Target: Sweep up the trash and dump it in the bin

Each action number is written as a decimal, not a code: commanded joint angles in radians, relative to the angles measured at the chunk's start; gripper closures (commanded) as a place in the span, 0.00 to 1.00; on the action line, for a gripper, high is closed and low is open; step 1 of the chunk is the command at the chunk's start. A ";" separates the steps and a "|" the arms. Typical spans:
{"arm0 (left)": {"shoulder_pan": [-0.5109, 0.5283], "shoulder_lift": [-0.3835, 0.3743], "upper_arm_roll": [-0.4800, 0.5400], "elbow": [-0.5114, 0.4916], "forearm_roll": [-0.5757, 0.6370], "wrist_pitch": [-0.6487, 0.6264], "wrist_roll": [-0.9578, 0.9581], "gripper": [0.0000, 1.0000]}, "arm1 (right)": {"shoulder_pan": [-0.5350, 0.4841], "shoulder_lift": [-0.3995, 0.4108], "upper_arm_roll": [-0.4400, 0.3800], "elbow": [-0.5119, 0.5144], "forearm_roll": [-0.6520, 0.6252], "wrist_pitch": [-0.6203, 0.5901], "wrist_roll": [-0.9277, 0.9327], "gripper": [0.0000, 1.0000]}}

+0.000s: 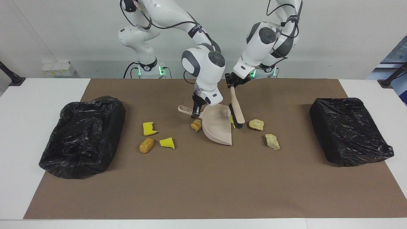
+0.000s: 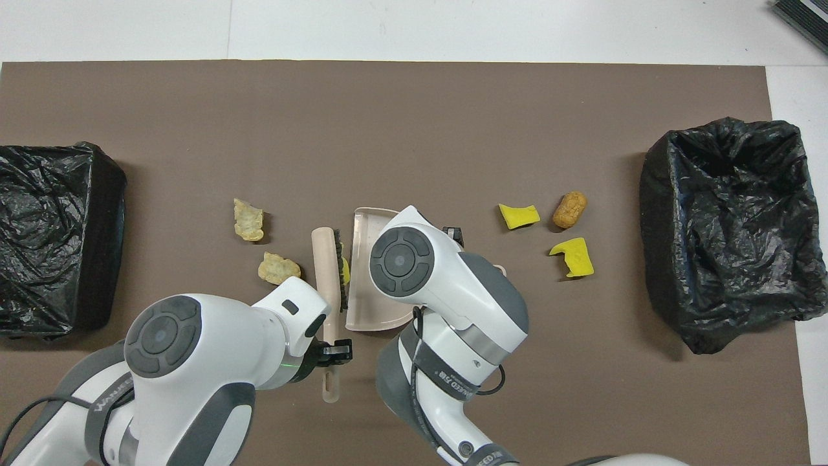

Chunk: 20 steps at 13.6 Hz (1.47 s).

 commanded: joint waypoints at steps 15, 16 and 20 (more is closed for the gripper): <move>0.541 0.125 -0.003 -0.018 -0.032 0.016 0.872 1.00 | -0.008 -0.016 0.009 -0.014 -0.004 0.007 0.021 1.00; 0.550 0.140 -0.002 -0.007 -0.028 0.035 0.877 1.00 | -0.009 -0.016 0.009 -0.014 -0.004 0.009 0.021 1.00; 0.558 0.191 -0.002 0.002 -0.012 0.128 0.868 1.00 | -0.008 -0.016 0.009 -0.014 -0.003 0.009 0.021 1.00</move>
